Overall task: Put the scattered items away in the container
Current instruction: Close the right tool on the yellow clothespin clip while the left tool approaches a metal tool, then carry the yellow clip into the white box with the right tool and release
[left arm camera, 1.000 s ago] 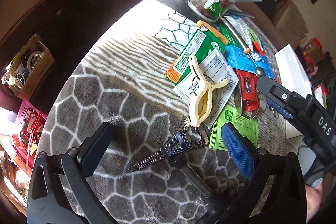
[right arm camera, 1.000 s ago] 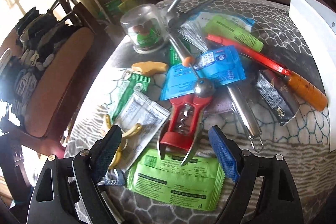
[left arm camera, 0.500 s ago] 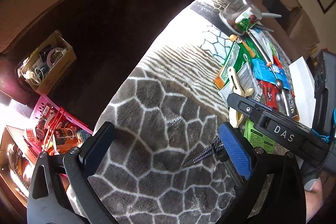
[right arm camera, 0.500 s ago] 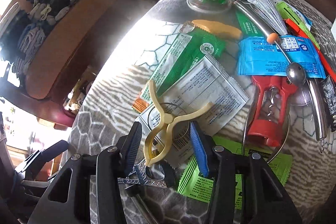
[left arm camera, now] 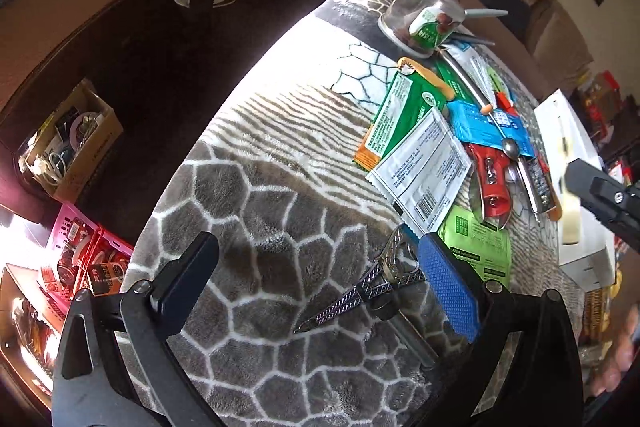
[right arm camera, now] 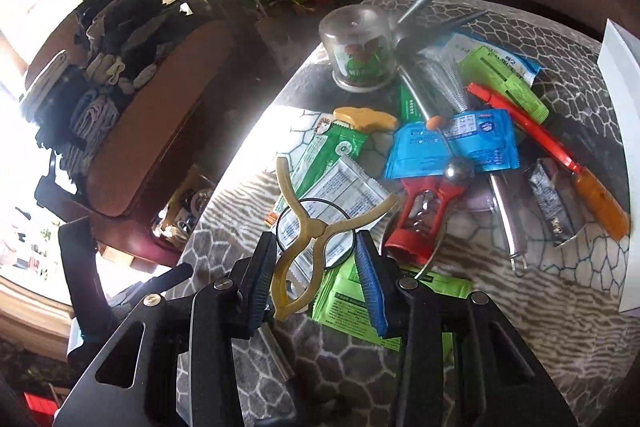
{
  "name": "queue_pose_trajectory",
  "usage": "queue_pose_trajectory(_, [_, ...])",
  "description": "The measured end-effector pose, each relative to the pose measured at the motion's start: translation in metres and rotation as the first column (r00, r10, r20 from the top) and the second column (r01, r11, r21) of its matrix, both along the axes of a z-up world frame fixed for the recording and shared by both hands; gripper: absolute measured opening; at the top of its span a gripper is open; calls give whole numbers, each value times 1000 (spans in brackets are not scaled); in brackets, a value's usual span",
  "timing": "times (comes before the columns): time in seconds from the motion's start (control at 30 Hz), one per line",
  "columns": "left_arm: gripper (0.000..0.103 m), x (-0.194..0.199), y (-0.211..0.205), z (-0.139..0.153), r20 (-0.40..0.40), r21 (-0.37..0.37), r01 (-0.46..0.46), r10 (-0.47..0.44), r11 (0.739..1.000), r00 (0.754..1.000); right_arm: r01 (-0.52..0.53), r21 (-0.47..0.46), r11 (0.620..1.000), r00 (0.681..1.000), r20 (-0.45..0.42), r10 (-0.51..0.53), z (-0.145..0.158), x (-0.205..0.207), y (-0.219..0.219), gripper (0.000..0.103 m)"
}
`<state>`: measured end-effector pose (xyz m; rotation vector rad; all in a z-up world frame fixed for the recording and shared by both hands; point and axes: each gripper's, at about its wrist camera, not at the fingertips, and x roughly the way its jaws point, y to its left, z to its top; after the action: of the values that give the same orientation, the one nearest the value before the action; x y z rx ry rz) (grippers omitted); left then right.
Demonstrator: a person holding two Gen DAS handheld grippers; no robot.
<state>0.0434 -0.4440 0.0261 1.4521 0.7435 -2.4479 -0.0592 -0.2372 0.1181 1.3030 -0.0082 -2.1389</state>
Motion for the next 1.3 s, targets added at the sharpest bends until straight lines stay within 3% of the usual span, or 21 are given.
queue_pose_trajectory(0.13, [100, -13, 28, 2, -2, -48, 77, -77, 996, 997, 92, -17, 996, 995, -29, -92, 42, -16, 82, 41])
queue_pose_trajectory(0.27, [100, -24, 51, 7, -28, -44, 126, -128, 991, 991, 220, 40, 975, 972, -90, -216, 65, -36, 174, 41])
queue_pose_trajectory(0.4, [100, -31, 79, 11, -47, -39, 202, -203, 979, 978, 332, 73, 940, 942, -81, -327, 64, -61, 250, 41])
queue_pose_trajectory(0.53, [100, -39, 105, 13, -15, -56, 238, -239, 970, 971, 370, 168, 914, 929, -48, -367, 42, -88, 294, 41])
queue_pose_trajectory(0.7, [100, -57, 131, 16, 0, -33, 242, -242, 970, 970, 388, 237, 891, 912, 38, -407, 0, -114, 322, 41])
queue_pose_trajectory(1.0, [100, -90, 157, 16, 40, -66, 256, -254, 964, 966, 333, 356, 873, 906, 136, -401, -50, -136, 326, 41])
queue_pose_trajectory(1.17, [100, -105, 156, 8, 62, -113, 247, -241, 963, 969, 321, 383, 866, 913, 118, -391, -50, -135, 327, 45])
queue_pose_trajectory(1.3, [98, -121, 155, -4, 106, -144, 268, -254, 953, 961, 340, 337, 878, 922, 65, -382, -28, -126, 326, 47])
